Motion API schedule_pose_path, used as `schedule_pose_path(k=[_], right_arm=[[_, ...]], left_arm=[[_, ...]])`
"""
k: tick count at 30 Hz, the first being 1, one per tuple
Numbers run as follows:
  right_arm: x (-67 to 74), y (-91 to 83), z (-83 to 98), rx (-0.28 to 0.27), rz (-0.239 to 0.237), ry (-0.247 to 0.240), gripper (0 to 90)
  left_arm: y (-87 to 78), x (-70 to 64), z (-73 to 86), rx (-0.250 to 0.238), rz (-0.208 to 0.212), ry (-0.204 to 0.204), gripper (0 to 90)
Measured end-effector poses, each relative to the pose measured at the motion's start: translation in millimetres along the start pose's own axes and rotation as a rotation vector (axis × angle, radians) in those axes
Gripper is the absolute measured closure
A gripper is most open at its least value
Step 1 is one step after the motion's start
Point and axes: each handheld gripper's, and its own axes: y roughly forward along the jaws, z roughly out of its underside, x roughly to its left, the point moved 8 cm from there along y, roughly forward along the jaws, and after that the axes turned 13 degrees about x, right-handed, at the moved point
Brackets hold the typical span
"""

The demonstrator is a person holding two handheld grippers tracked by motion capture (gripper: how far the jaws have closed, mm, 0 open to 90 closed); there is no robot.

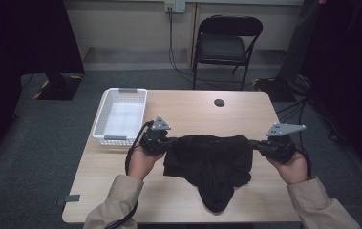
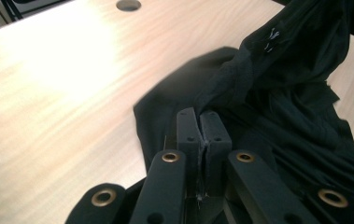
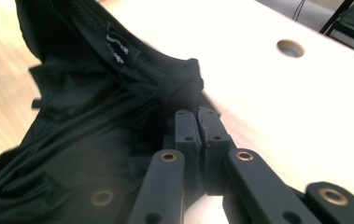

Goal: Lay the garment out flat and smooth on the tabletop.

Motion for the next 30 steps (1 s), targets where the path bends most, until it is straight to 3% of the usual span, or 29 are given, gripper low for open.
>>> schedule_pose_path(k=[5,10,14,19,24,27,29,30], right_arm=[[-14.6,-6.8,-16.4,-0.022,0.016,0.013,88.2],[-19.1,-5.6,-24.7,-0.027,0.020,0.006,88.2],[-27.4,5.3,-28.4,-0.038,0.000,0.020,88.2],[-35.5,18.4,-29.5,-0.014,-0.028,0.020,88.3],[-47.7,33.0,-32.5,0.002,-0.058,0.030,88.3],[-52.8,45.6,-34.9,0.026,-0.112,0.036,88.5],[-58.5,58.1,-39.8,0.073,-0.139,0.020,88.9],[-66.8,64.2,-47.5,0.091,-0.134,0.025,89.2]], left_arm=[[-3.6,6.5,-18.2,0.007,-0.013,0.006,88.7],[-0.1,10.2,-27.8,0.012,-0.011,0.018,88.7],[9.8,22.6,-34.8,0.037,-0.029,0.019,88.7],[17.8,31.8,-39.8,0.047,-0.006,0.018,88.7],[31.6,50.5,-41.7,0.085,0.013,-0.007,88.7],[41.7,60.8,-44.3,0.125,0.050,-0.019,88.7],[48.8,73.4,-53.3,0.176,0.049,-0.011,88.7],[51.5,85.6,-64.1,0.196,0.028,-0.025,88.8]])
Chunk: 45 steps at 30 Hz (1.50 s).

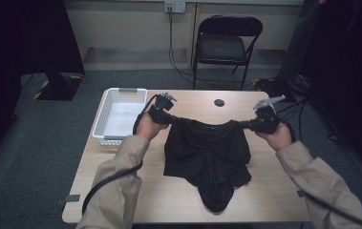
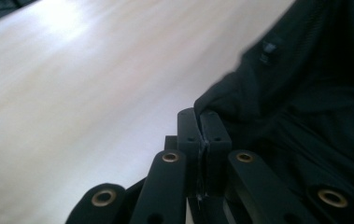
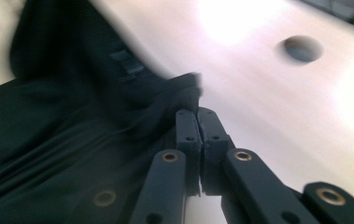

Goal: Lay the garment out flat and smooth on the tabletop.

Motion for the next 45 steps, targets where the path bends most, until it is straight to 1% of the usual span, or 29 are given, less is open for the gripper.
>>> schedule_pose_path(k=[1,2,3,4,5,6,7,8,9,10,11,12,13,15,19,22,23,24,26,27,28,29,31,33,36,38,39,43,45], right_arm=[[-16.0,0.8,-14.6,0.007,0.053,-0.003,89.2],[-42.2,-4.0,-34.2,0.005,0.167,0.008,89.1],[-69.1,-16.6,-56.3,-0.054,0.224,0.110,88.0],[-88.1,-33.2,-76.8,-0.174,0.216,0.227,82.6],[-97.9,-44.6,-90.2,-0.236,0.249,0.275,72.0],[-100.3,-48.5,-98.1,-0.247,0.292,0.279,51.0],[-97.0,-47.3,-102.5,-0.250,0.293,0.281,37.5],[-89.2,-43.7,-102.1,-0.241,0.272,0.268,38.0],[-79.2,-38.1,-97.0,-0.216,0.256,0.218,37.8],[-70.8,-32.8,-89.6,-0.200,0.268,0.183,33.9],[-62.4,-27.4,-80.9,-0.194,0.271,0.156,31.9],[-53.0,-20.3,-70.7,-0.178,0.243,0.137,30.9],[-44.1,-13.7,-59.1,-0.162,0.221,0.138,29.1],[-23.9,-1.7,-36.1,-0.149,0.198,0.114,26.1],[21.5,25.6,9.5,-0.067,0.169,0.044,22.2],[51.5,43.1,37.4,-0.038,0.122,0.035,18.7],[59.6,47.6,45.3,-0.033,0.117,0.035,18.4],[67.5,52.0,52.9,-0.025,0.105,0.033,17.5],[80.2,59.8,66.8,-0.006,0.091,0.045,16.0],[85.7,63.3,73.3,0.002,0.083,0.046,16.2],[90.4,66.8,80.1,0.022,0.084,0.046,16.4],[93.3,69.1,85.3,0.025,0.101,0.045,16.1],[98.1,73.6,94.0,0.030,0.108,0.037,16.4],[98.6,78.4,100.1,0.025,0.111,0.055,14.3],[97.8,77.7,101.9,0.005,0.117,0.065,14.3],[97.8,78.0,102.8,-0.013,0.115,0.060,13.6],[97.8,78.2,103.6,-0.026,0.109,0.055,13.3],[97.8,77.2,105.3,-0.025,0.115,0.061,13.2],[97.8,77.2,105.3,-0.025,0.115,0.061,13.2]], left_arm=[[-4.7,16.3,-16.3,-0.006,-0.049,-0.029,88.9],[-15.5,33.5,-36.6,-0.063,-0.095,-0.083,89.0],[-28.9,49.4,-55.4,-0.144,-0.127,-0.147,88.8],[-39.2,60.3,-70.1,-0.211,-0.171,-0.182,87.7],[-44.2,68.0,-79.5,-0.230,-0.249,-0.178,73.7],[-45.2,70.5,-84.1,-0.221,-0.289,-0.173,46.7],[-44.8,68.5,-84.9,-0.210,-0.297,-0.172,34.3],[-42.5,63.2,-82.9,-0.204,-0.295,-0.148,30.0],[-37.8,56.3,-78.1,-0.190,-0.283,-0.123,26.3],[-31.8,49.3,-71.4,-0.174,-0.270,-0.111,23.8],[-31.8,49.3,-71.4,-0.174,-0.270,-0.111,23.8],[-18.3,32.6,-54.4,-0.151,-0.233,-0.092,23.4],[-10.1,22.6,-44.3,-0.136,-0.207,-0.085,22.3],[5.5,1.3,-22.1,-0.112,-0.169,-0.055,21.6],[32.7,-40.0,20.0,-0.081,-0.093,-0.015,17.9],[47.2,-65.0,45.5,-0.078,-0.052,0.002,15.7],[47.2,-65.0,45.5,-0.078,-0.052,0.002,14.9],[55.2,-79.0,60.1,-0.077,-0.030,0.015,14.3],[63.5,-89.7,74.5,-0.068,-0.022,0.021,14.4],[63.5,-89.7,74.5,-0.068,-0.022,0.021,14.5],[73.8,-98.0,88.6,-0.039,-0.007,0.024,14.6],[73.8,-98.0,88.6,-0.039,-0.007,0.024,14.7],[83.9,-106.2,102.9,-0.034,-0.005,0.028,15.1],[87.2,-109.5,109.1,-0.037,-0.019,0.045,15.2],[86.7,-111.2,111.7,-0.045,-0.028,0.054,14.5],[88.5,-111.8,115.0,-0.046,-0.066,0.116,14.2],[88.5,-111.8,115.0,-0.046,-0.066,0.116,13.3],[90.5,-111.8,116.6,-0.098,-0.060,0.126,10.6],[90.3,-111.5,117.0,-0.099,-0.055,0.127,10.2]])
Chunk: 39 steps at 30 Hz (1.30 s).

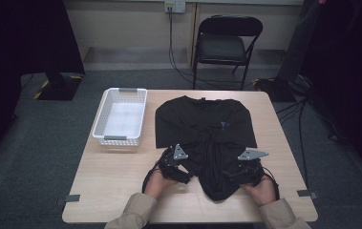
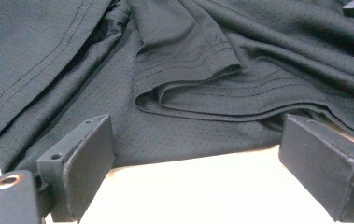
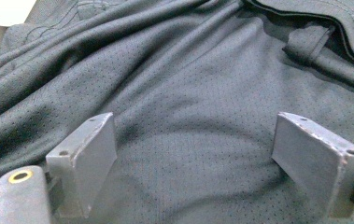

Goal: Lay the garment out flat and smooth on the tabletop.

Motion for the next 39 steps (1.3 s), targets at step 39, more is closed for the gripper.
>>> schedule_pose_path(k=[39], right_arm=[[-2.3,-5.9,-0.7,-0.007,0.005,0.020,15.1]], left_arm=[[-0.2,-0.2,0.4,-0.001,-0.007,-0.006,9.9]])
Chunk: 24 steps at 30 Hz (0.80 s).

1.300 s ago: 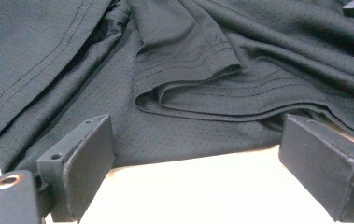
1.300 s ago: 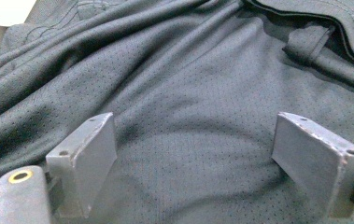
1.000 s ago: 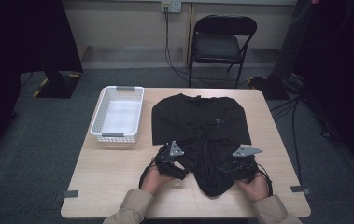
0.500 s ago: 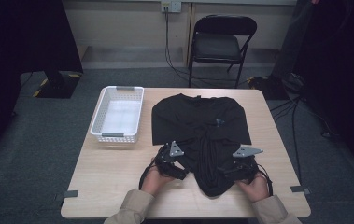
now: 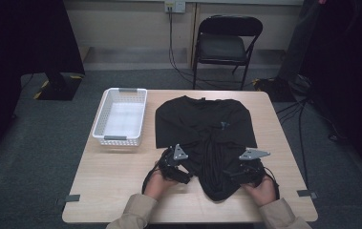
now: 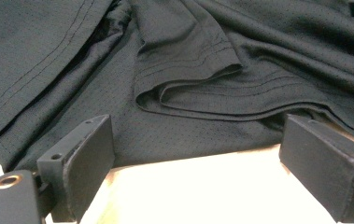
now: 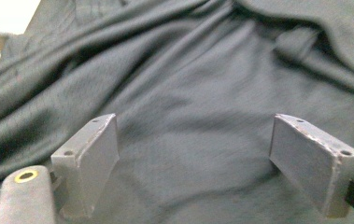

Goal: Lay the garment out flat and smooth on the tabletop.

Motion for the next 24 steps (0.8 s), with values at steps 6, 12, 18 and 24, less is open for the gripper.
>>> schedule_pose_path(k=[6,12,18,24], right_arm=[[-40.5,-26.3,-11.8,-0.058,0.097,0.036,23.6],[-100.4,-40.4,-4.2,-0.088,0.198,0.190,34.3],[-127.9,-29.7,-2.5,-0.049,0.229,0.242,44.8],[-133.8,-10.6,-4.5,0.007,0.254,0.251,52.8]], left_arm=[[0.0,0.0,0.0,0.000,-0.001,0.000,9.9],[0.0,0.0,0.1,0.000,0.000,-0.001,10.0],[0.0,0.0,0.1,0.000,-0.001,0.000,9.9],[-0.1,0.0,0.2,0.000,-0.001,-0.001,10.0]])
